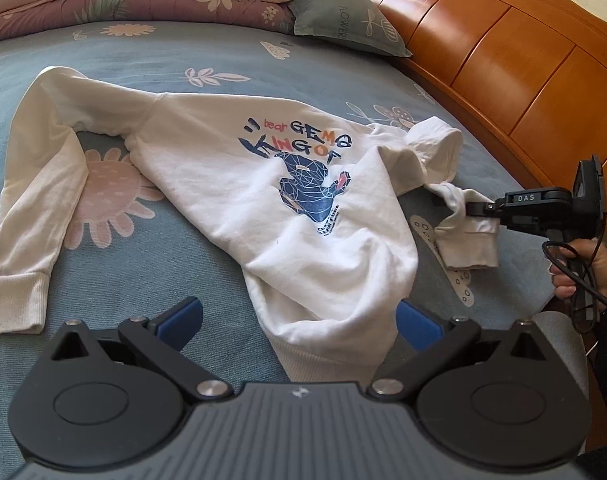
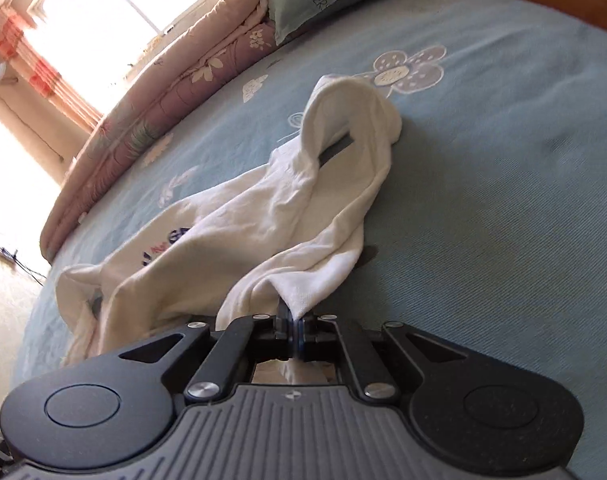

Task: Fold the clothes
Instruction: 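Grasp the sleeve cuff nearest the right tool with the right tool, then pull the sleeve straight out from the body and release it with the right tool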

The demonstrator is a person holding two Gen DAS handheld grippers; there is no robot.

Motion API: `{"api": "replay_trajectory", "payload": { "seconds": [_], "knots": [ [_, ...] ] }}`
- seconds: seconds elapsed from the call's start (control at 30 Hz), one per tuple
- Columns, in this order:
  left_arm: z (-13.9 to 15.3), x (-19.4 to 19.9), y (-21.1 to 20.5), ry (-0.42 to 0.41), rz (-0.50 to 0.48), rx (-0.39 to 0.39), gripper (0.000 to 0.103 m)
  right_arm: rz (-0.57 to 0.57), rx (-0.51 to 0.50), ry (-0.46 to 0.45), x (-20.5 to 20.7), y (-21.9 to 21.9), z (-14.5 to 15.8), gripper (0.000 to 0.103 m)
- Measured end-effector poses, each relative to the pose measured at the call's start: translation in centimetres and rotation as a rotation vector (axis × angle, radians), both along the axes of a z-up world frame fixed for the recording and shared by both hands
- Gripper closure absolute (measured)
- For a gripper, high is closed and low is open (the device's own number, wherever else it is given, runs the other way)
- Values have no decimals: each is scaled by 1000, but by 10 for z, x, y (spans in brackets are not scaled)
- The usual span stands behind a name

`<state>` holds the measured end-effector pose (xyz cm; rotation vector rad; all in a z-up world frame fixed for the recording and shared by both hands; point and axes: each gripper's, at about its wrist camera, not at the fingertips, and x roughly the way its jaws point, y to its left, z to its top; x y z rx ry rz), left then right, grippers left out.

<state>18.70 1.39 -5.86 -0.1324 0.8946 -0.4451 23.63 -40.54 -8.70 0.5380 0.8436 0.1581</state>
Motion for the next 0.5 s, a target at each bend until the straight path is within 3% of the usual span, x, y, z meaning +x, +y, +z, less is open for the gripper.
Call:
{"api": "replay_trajectory", "payload": {
  "seconds": [0.2, 0.5],
  "knots": [
    [1, 0, -9, 1, -10, 15, 1, 22, -298, 161, 1, -77, 16, 98],
    [5, 6, -26, 6, -26, 56, 1, -129, -627, 196, 27, -172, 46, 98]
  ]
}}
